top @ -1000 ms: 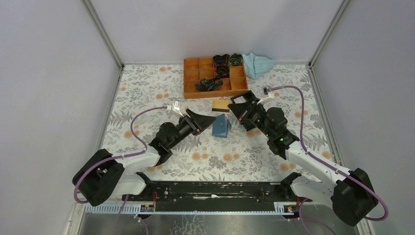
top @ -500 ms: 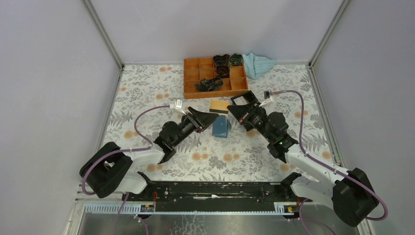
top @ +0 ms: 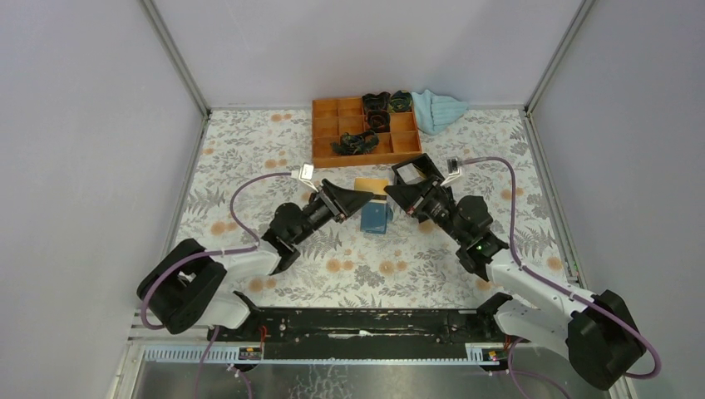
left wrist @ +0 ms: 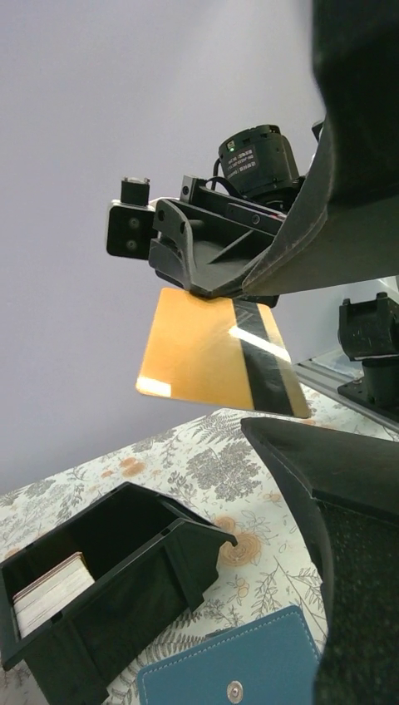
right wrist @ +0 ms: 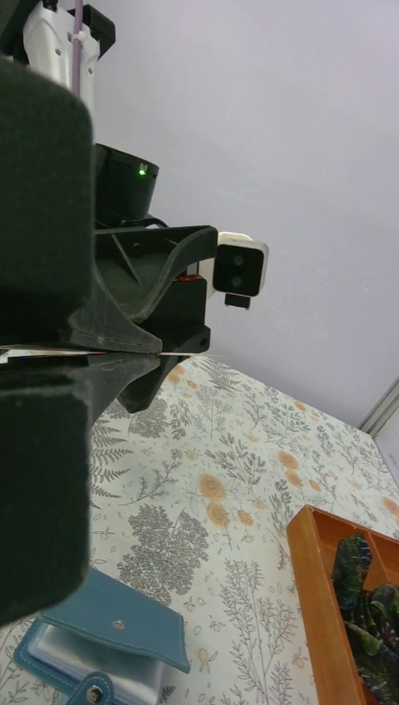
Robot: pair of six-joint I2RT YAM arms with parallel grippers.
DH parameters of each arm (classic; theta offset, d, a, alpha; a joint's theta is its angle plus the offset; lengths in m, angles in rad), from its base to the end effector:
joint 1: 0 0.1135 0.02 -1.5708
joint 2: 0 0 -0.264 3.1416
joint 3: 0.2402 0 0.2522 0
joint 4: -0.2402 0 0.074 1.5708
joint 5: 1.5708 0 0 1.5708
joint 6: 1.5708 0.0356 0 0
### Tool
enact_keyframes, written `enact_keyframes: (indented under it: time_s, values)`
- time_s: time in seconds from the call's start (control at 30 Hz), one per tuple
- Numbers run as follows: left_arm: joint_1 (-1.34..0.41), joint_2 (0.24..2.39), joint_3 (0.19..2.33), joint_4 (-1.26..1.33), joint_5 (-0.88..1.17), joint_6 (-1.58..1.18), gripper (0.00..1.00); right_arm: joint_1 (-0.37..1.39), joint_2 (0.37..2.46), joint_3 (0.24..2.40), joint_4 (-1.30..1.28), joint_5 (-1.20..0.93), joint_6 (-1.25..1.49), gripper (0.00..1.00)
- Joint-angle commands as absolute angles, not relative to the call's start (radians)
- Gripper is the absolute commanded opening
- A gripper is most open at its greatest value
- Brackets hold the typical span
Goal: Put the credit cards into the card holder
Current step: Pick up the credit card from the storage box.
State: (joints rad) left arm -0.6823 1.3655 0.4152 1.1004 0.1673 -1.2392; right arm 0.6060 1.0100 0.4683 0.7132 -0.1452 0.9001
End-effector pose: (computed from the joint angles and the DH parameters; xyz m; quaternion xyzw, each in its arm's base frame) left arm 0.2022 -0.1719 0.2239 -0.1177 0.6422 -0.6504 0.3882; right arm 0.1845 0.1341 0.2808 0.0392 0.6434 0.5559 0.5248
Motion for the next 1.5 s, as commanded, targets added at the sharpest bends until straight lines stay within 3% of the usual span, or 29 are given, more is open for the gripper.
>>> enact_keyframes:
  time_s: [0.0,0.47,0.83,0.9,1.03,1.1,1.23,1.47]
  values:
    - [-0.661,1.392,0.411,1.218,0.195,-1.209,0.62,0.613,0.984,0.439,0.807,-0.164,0.955,0.0]
    - [-0.651,1.503,0.382,1.443,0.204,-1.268,0.41,0.611,0.985,0.376,0.932,-0.133,1.031,0.0]
    - [-0.623,1.573,0.362,1.591,0.262,-1.282,0.06,0.595,0.985,0.35,0.928,-0.15,1.013,0.01]
    - [-0.613,1.573,0.363,1.59,0.295,-1.266,0.01,0.592,0.975,0.359,0.881,-0.16,0.979,0.14]
    - [-0.566,1.572,0.385,1.557,0.412,-1.255,0.0,0.588,0.904,0.382,0.696,-0.146,0.868,0.5]
    - [-0.54,1.572,0.416,1.493,0.497,-1.251,0.0,0.581,0.854,0.408,0.585,-0.134,0.79,0.6]
    - [-0.522,1.572,0.495,1.308,0.642,-1.218,0.0,0.55,0.814,0.503,0.368,-0.165,0.626,0.63]
    - [-0.522,1.542,0.666,0.825,0.833,-1.004,0.0,0.45,0.906,0.675,0.131,-0.37,0.465,0.58]
